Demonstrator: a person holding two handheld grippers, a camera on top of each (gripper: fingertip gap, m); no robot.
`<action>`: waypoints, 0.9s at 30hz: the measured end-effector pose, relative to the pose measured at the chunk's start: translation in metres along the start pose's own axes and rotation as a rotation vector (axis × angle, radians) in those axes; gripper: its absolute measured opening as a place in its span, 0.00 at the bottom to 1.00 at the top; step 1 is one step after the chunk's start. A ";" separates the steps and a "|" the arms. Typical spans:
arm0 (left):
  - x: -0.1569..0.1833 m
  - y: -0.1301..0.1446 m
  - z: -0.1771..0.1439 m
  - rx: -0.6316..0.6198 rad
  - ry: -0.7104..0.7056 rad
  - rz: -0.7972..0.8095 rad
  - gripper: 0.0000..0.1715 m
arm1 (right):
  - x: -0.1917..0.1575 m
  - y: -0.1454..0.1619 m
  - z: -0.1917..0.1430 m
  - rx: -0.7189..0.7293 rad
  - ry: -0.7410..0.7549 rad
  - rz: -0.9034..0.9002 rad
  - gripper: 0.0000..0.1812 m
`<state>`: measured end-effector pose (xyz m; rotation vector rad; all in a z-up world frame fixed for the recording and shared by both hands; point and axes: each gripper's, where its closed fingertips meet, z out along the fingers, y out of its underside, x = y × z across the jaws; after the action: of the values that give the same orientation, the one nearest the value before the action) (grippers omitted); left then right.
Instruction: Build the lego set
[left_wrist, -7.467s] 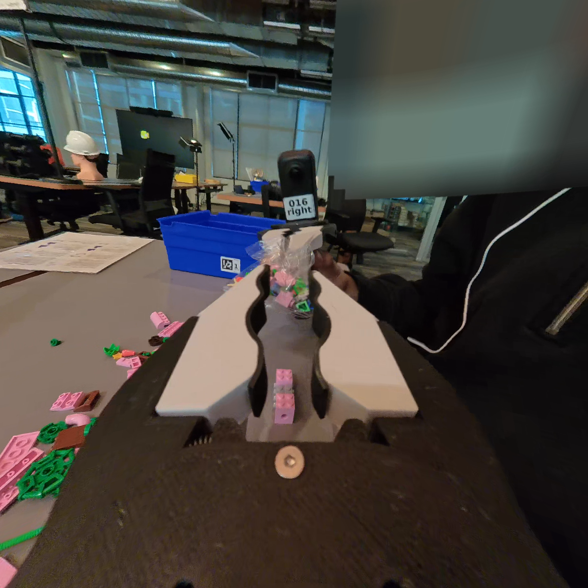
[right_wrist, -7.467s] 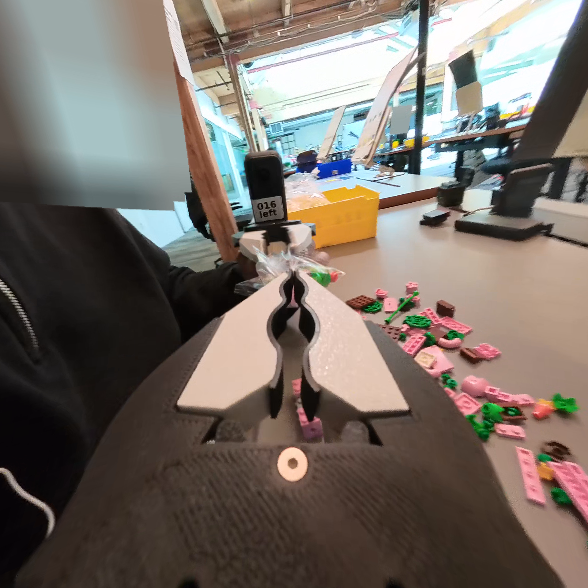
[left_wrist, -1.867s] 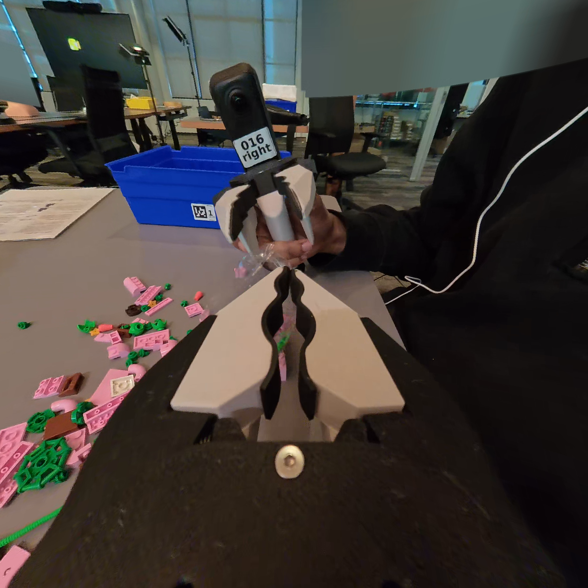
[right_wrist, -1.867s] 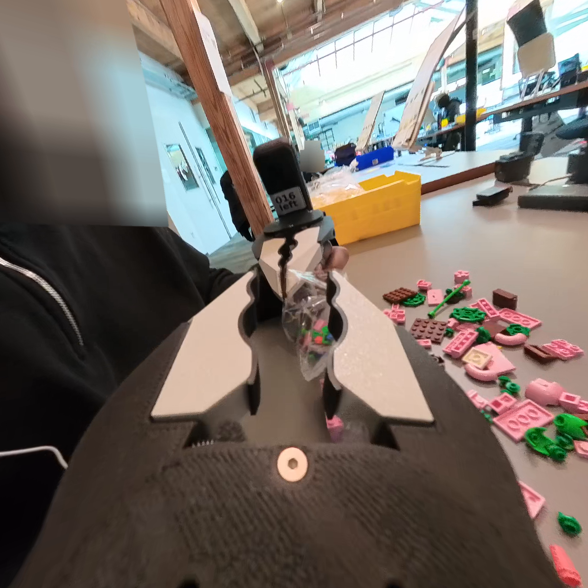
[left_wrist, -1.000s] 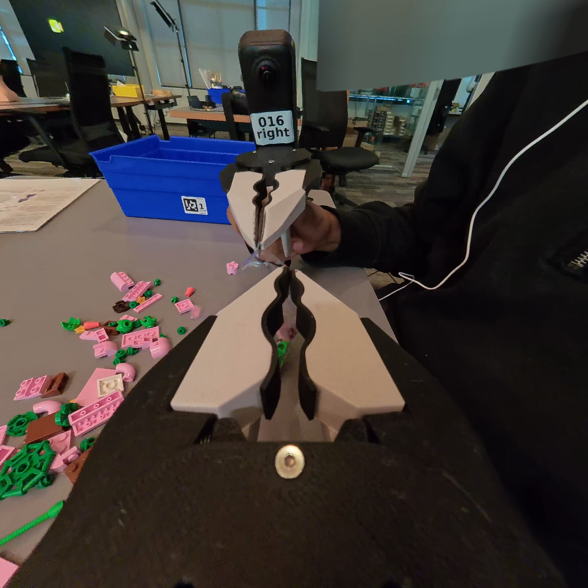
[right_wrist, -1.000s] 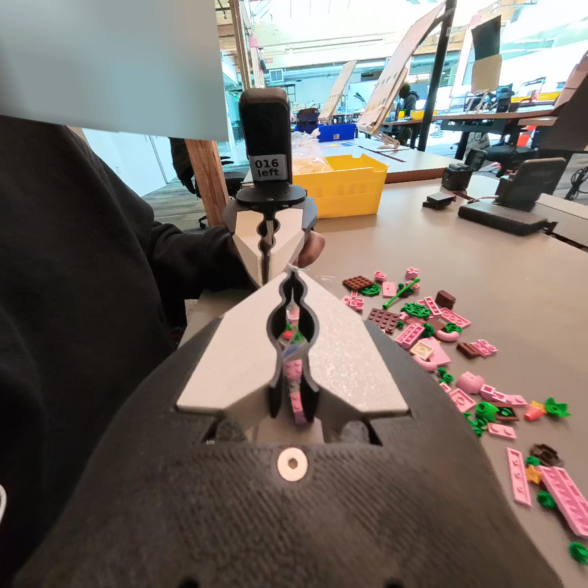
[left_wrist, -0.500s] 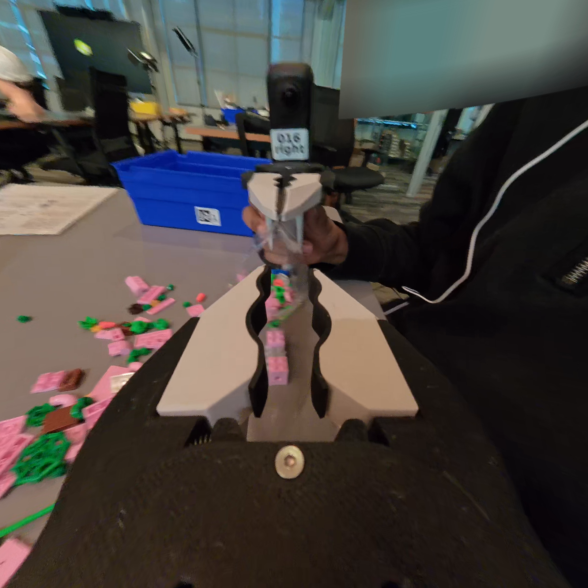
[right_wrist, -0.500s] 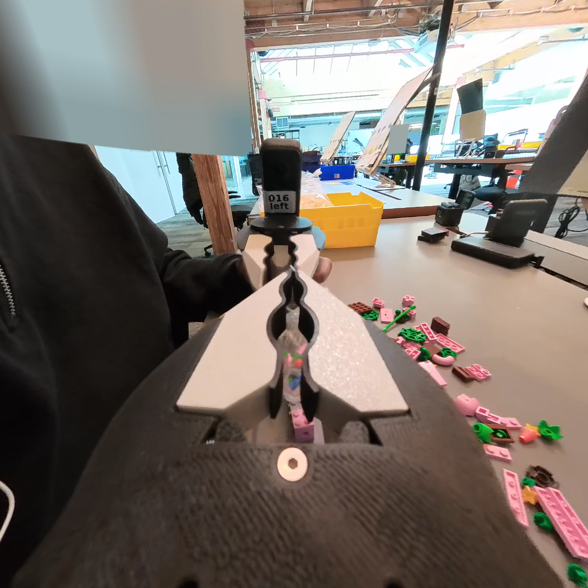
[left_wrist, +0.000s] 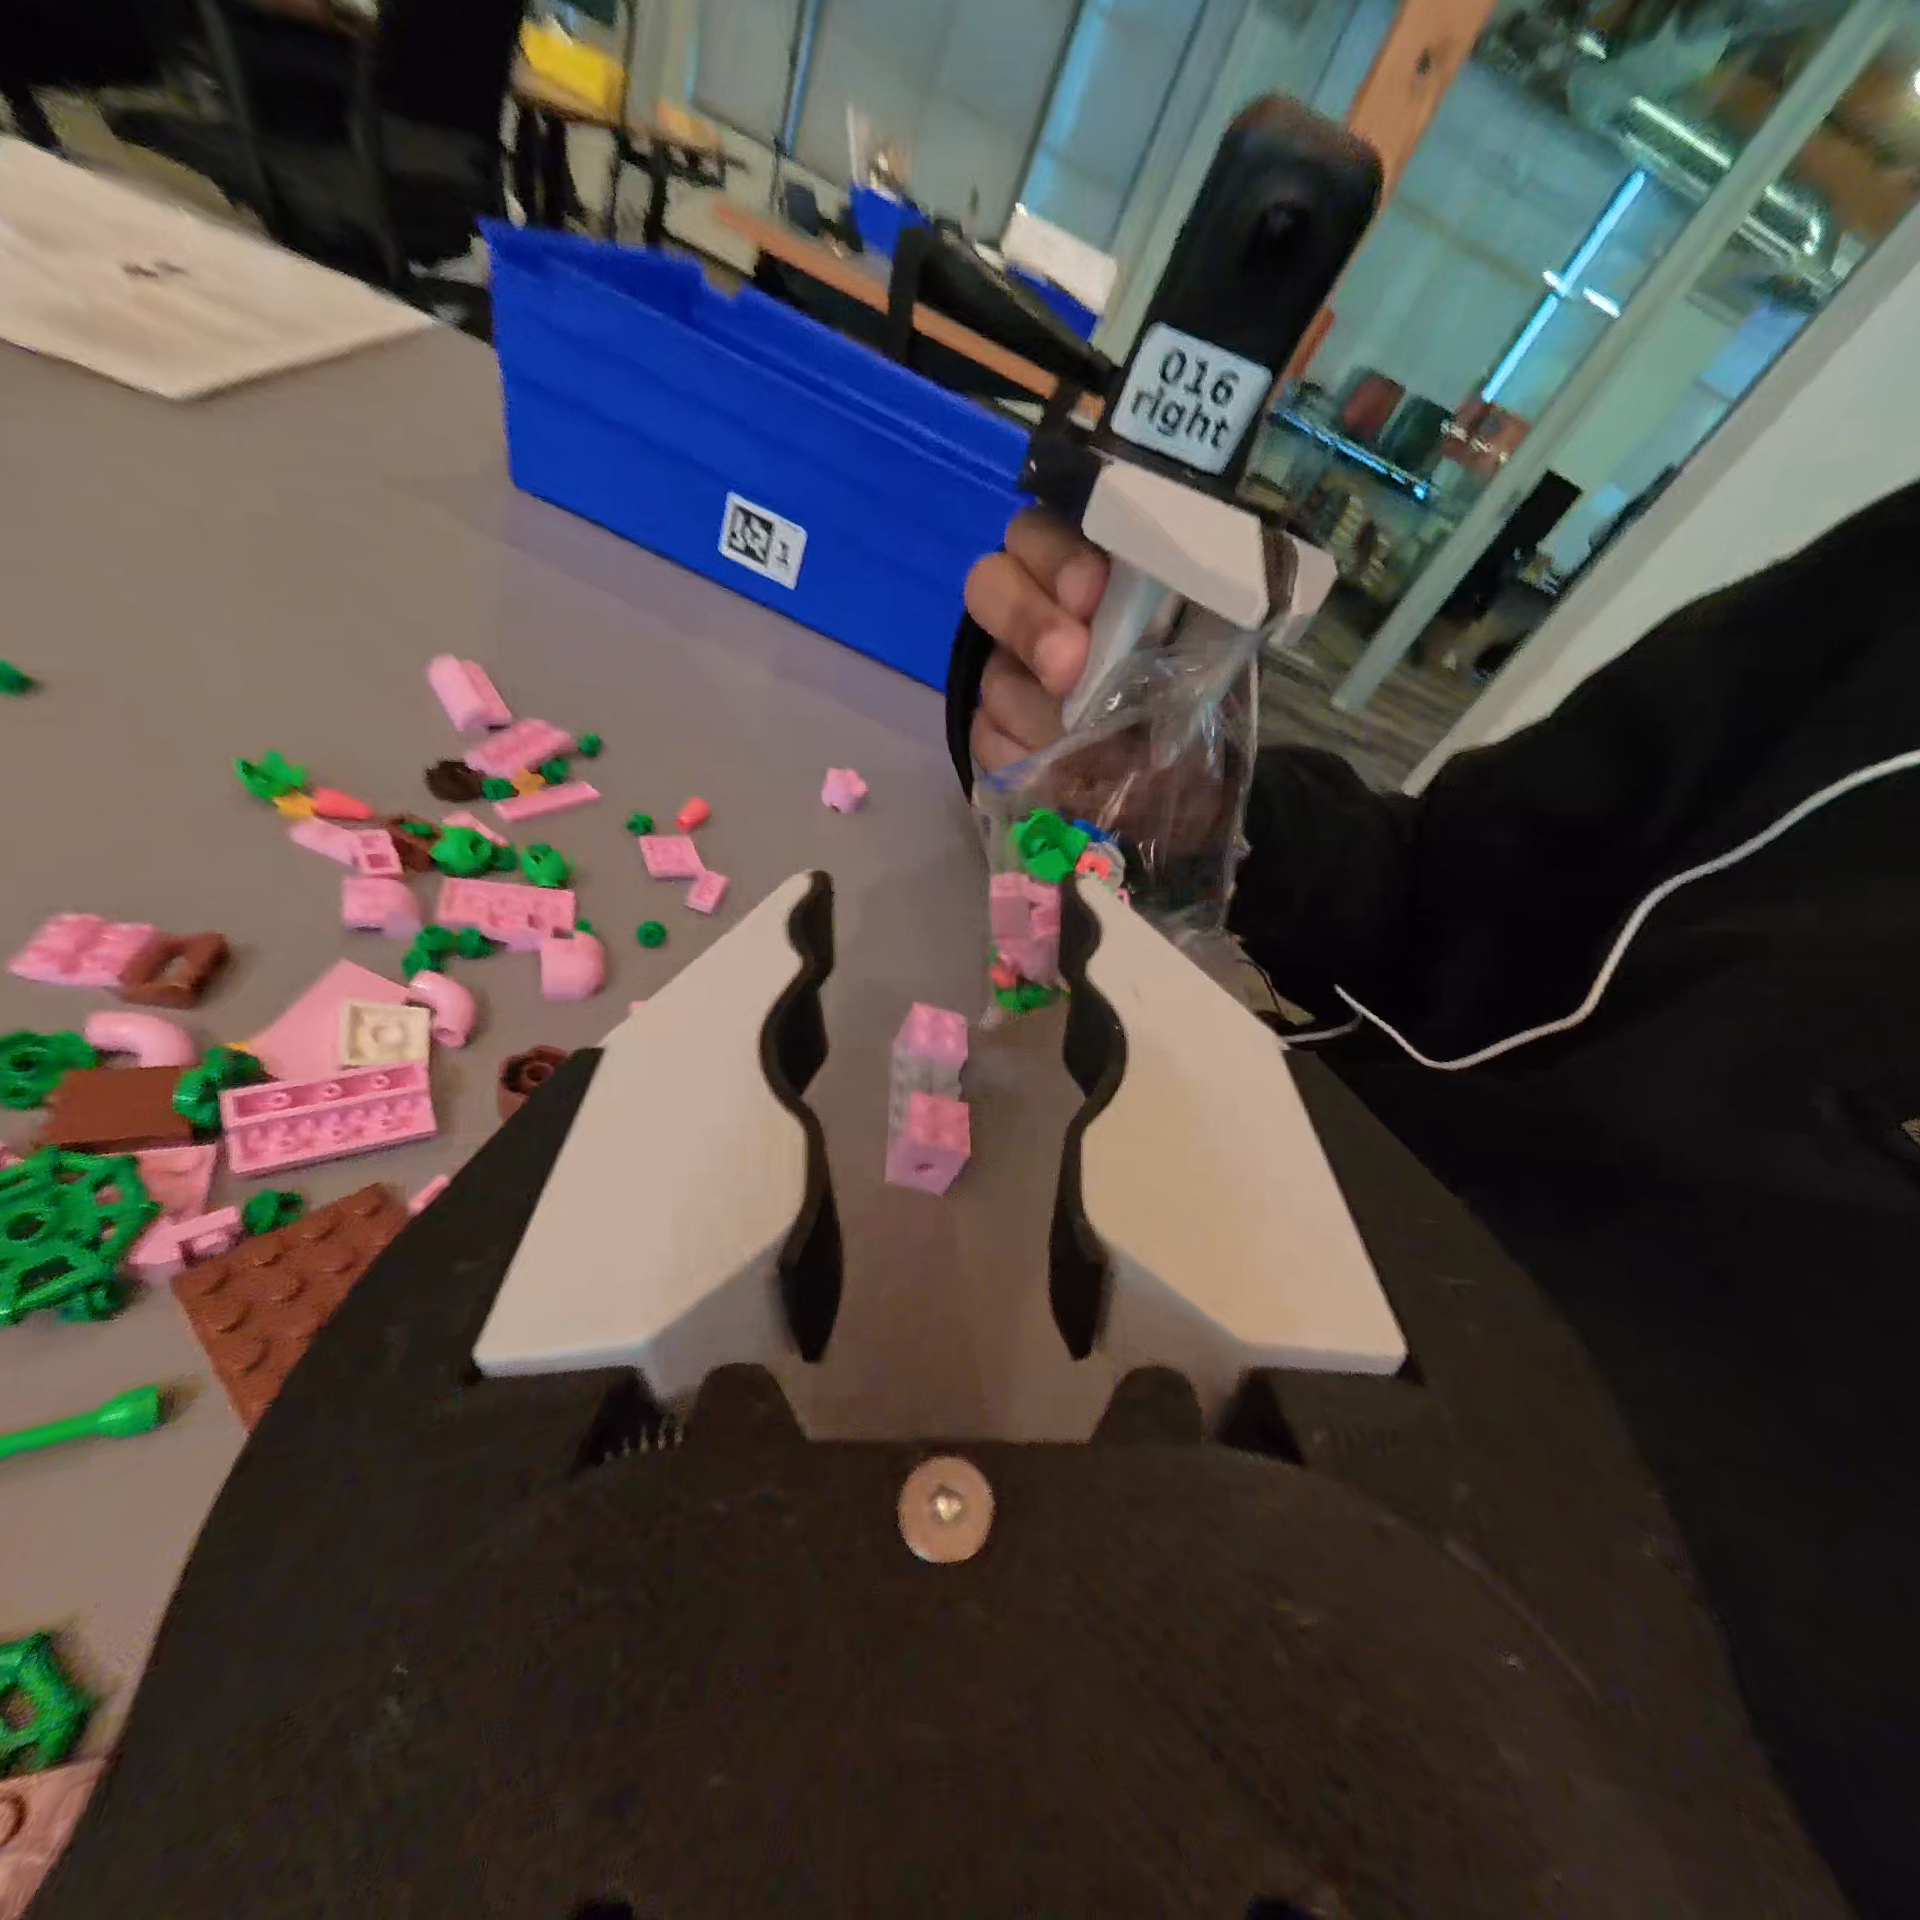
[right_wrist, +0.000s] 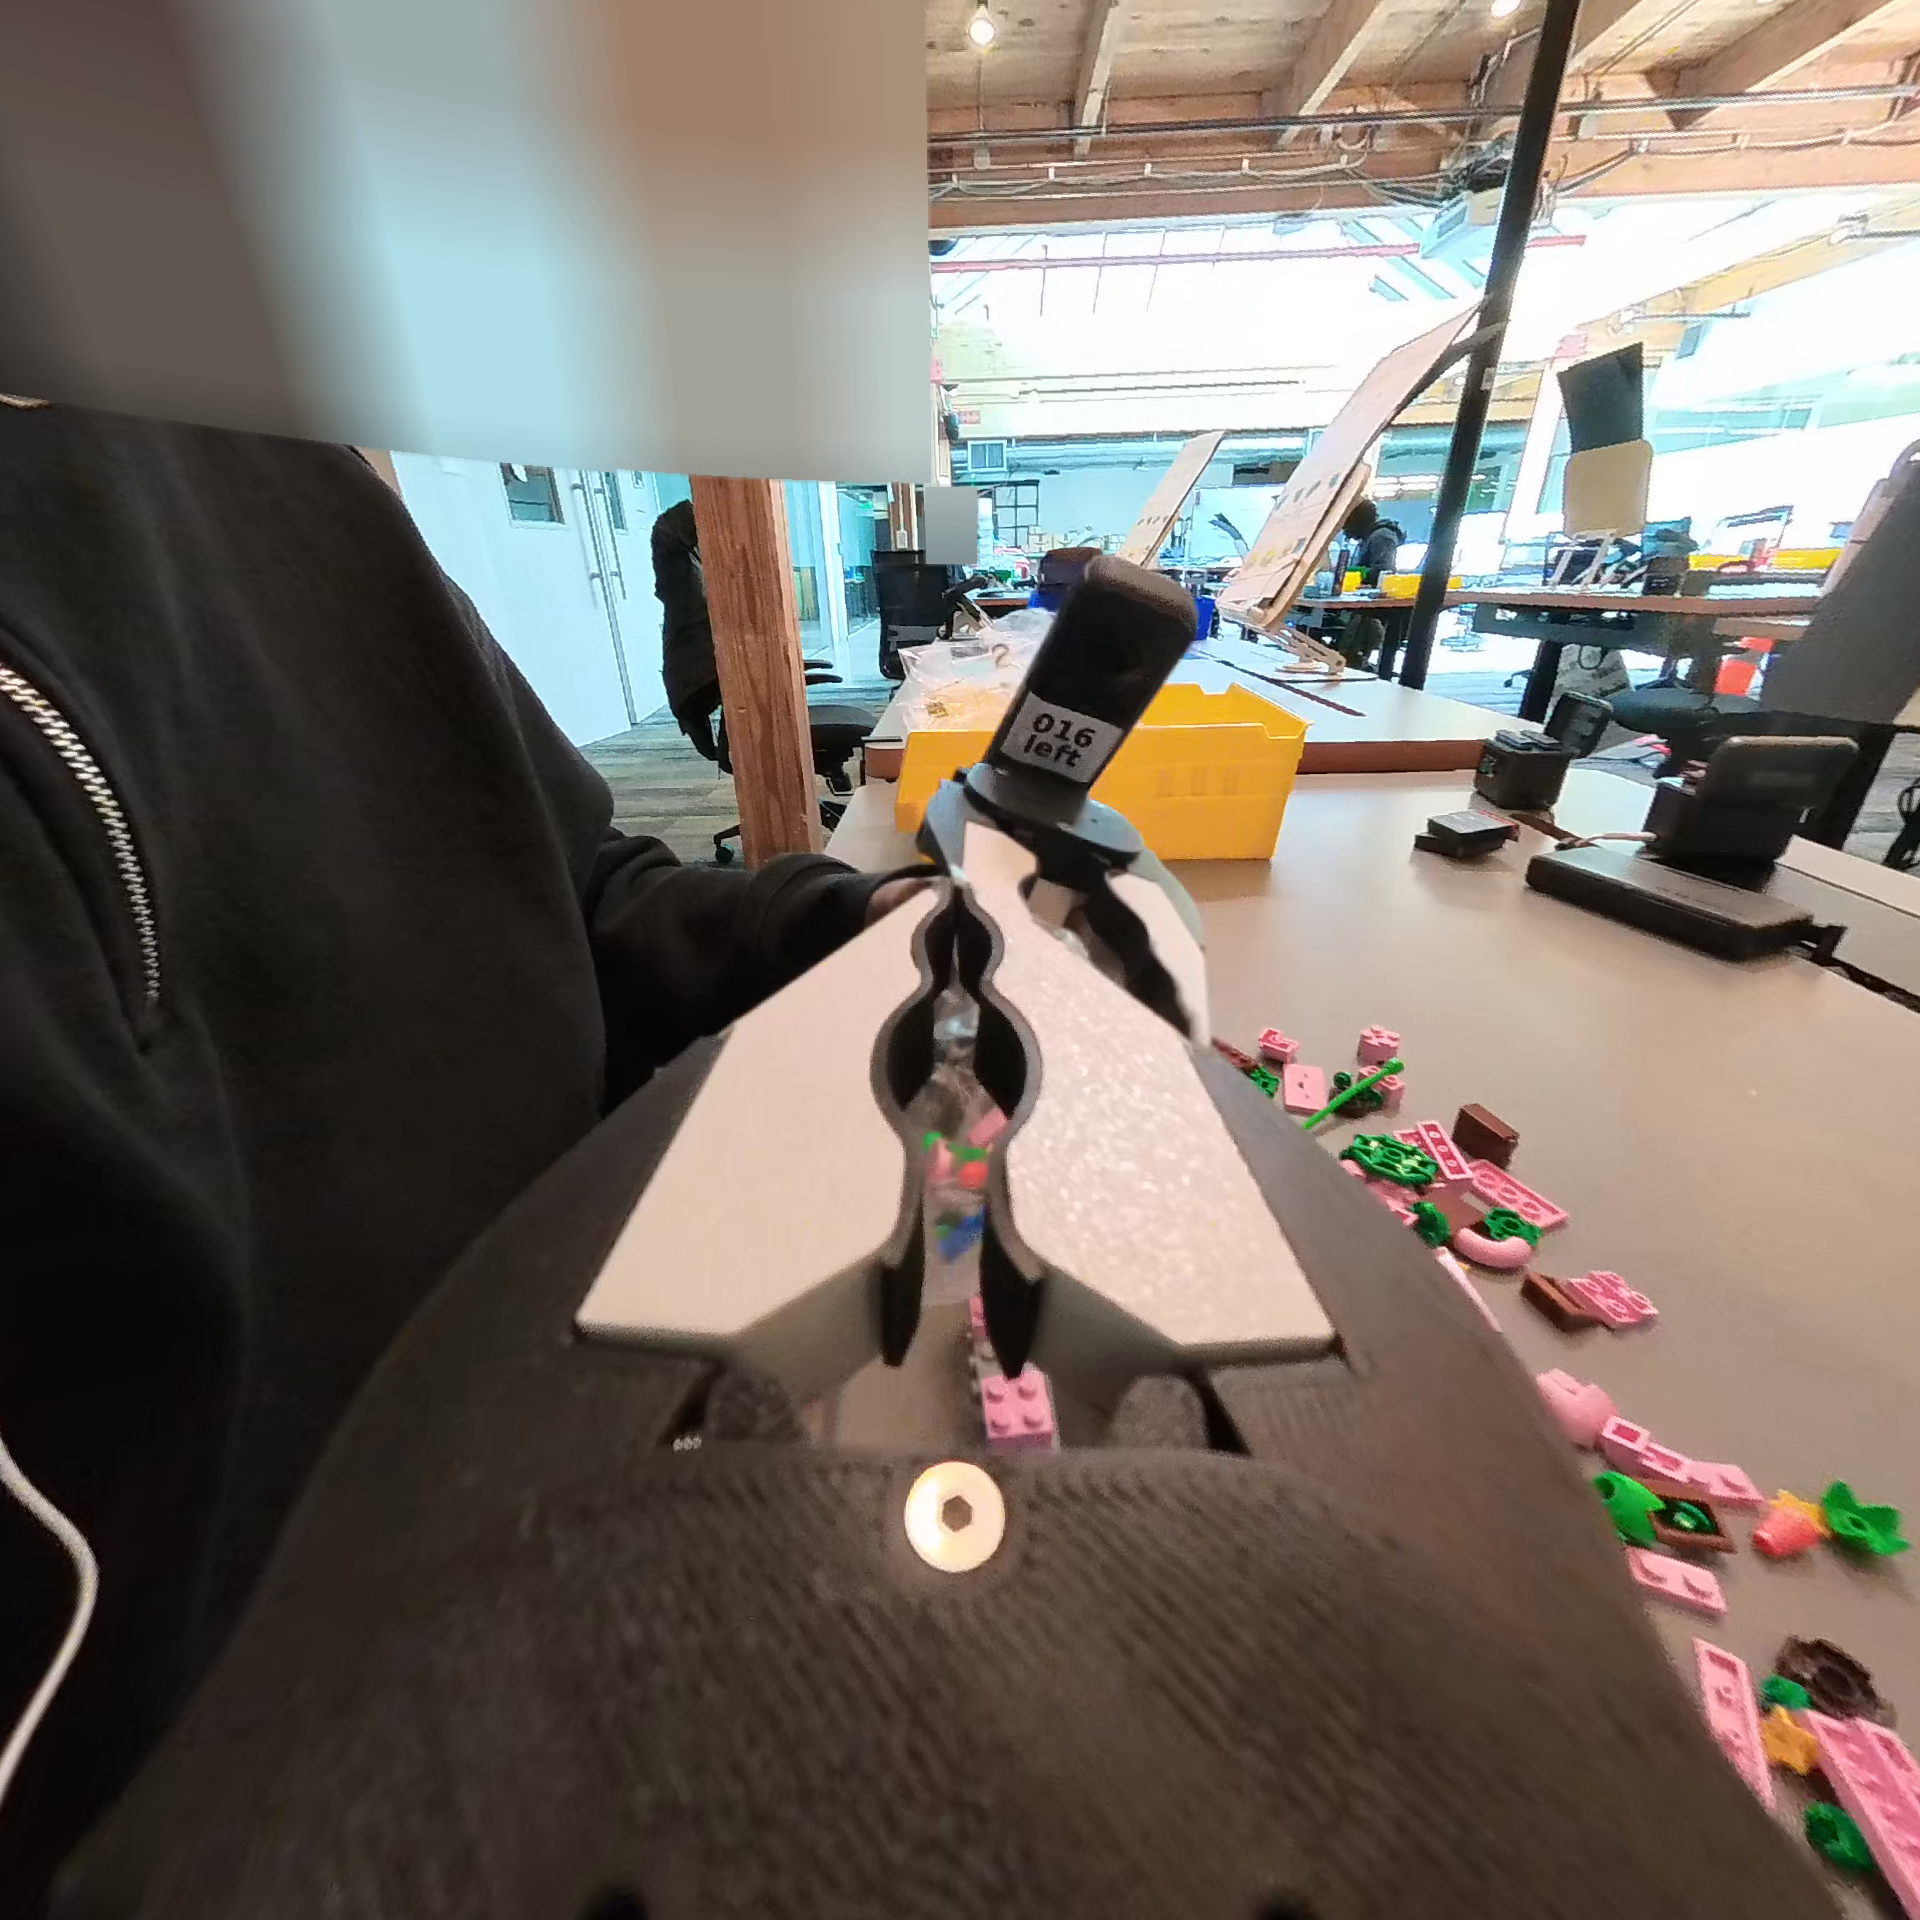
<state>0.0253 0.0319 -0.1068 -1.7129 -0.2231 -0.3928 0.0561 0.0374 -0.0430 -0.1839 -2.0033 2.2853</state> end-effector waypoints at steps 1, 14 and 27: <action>0.001 0.002 0.001 -0.017 0.011 -0.001 0.17 | 0.000 0.000 0.000 -0.001 0.001 0.000 0.00; -0.050 -0.004 -0.024 0.008 -0.326 0.005 0.00 | 0.011 0.025 0.020 -0.200 0.245 -0.356 0.23; -0.040 -0.033 -0.041 0.233 -0.173 -0.122 0.00 | 0.052 0.043 -0.005 -0.252 0.384 -0.228 0.39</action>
<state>-0.0288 0.0004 -0.0861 -1.5078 -0.4831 -0.2947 0.0055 0.0441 -0.0880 -0.3607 -1.9798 1.7069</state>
